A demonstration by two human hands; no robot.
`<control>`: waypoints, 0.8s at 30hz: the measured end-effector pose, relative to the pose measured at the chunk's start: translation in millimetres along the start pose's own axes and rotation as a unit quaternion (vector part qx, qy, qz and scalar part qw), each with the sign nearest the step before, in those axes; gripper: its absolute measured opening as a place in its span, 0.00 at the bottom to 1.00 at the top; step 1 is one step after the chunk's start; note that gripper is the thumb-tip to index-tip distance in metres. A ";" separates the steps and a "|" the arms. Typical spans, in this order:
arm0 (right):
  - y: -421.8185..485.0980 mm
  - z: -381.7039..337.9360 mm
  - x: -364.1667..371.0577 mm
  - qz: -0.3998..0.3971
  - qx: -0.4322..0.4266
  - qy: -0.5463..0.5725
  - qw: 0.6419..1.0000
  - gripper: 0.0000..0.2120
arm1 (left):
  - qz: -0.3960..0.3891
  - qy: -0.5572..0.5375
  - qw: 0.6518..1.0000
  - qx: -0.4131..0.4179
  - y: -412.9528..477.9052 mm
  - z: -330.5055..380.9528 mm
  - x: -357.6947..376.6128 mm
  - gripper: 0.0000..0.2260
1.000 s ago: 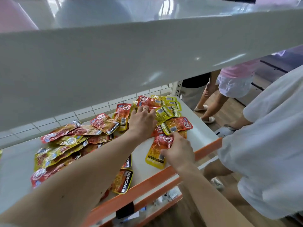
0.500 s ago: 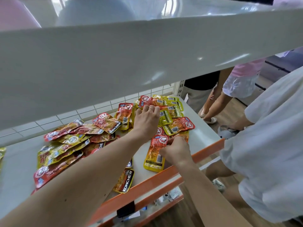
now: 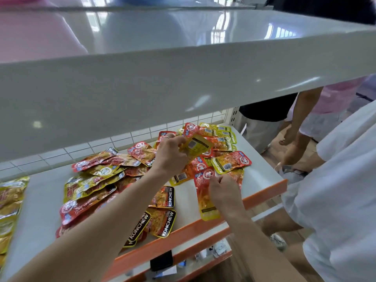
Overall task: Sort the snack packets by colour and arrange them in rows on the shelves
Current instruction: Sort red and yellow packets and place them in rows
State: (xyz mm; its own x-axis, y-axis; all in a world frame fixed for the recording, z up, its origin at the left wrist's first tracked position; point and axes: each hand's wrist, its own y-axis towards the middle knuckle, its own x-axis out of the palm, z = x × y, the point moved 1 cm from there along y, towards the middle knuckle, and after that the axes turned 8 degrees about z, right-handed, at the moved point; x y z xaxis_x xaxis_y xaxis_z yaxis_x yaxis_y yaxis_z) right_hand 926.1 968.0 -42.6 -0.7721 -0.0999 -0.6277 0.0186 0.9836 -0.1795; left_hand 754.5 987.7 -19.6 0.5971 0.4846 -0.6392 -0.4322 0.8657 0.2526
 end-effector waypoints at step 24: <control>-95.3 -62.2 65.2 -0.456 0.117 0.521 0.712 0.24 | 0.198 -0.433 0.834 -0.280 -202.5 -77.8 -188.2 0.21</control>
State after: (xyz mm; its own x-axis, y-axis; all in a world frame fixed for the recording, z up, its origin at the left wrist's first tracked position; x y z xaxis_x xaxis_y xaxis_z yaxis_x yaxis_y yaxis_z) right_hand 834.5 877.1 -19.3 -0.5810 -0.3964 0.7109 -0.7810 0.5173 -0.3499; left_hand 677.1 711.5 -7.0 0.4916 0.8374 0.2388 -0.8148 0.5391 -0.2133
